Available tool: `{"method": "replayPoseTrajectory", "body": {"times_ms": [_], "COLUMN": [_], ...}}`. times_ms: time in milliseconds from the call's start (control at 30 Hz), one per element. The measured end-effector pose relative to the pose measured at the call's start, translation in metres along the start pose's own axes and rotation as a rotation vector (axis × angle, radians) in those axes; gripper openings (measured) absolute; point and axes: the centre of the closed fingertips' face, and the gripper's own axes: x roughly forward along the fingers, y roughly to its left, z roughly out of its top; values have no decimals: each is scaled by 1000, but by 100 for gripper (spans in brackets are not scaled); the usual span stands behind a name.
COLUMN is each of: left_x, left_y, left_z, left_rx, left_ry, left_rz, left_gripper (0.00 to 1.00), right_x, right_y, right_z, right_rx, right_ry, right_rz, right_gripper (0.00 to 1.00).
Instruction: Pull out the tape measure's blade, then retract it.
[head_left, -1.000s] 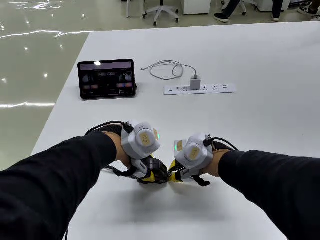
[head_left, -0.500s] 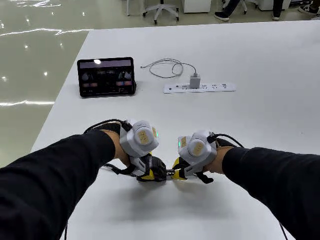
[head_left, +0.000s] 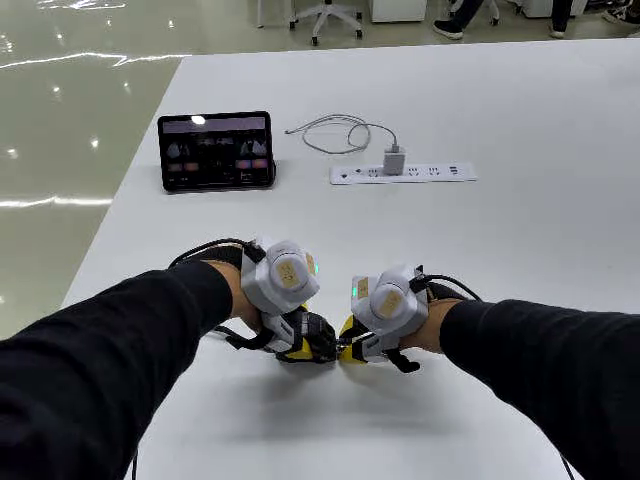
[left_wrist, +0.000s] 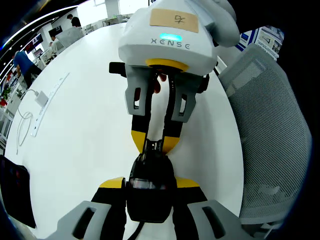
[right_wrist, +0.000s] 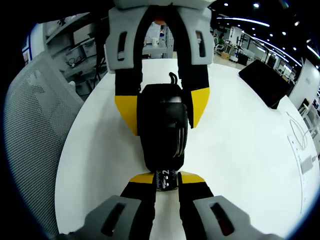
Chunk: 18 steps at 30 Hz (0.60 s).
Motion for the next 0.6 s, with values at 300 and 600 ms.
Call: {"method": "replayPoseTrajectory", "body": {"times_ms": [300, 600], "left_x": [-1, -1], "left_y": [0, 0], "left_z": [-1, -1], "left_rx": [-2, -9], "left_ry": [-5, -14], "left_rz": [-5, -12], "left_gripper": [31, 32], "right_x": [-4, -9], "right_y": [0, 1], "right_z": [-1, -8], "right_rx": [39, 100], "right_ry": [-37, -17], "right_rz": [17, 40], "right_gripper": [12, 10]}}
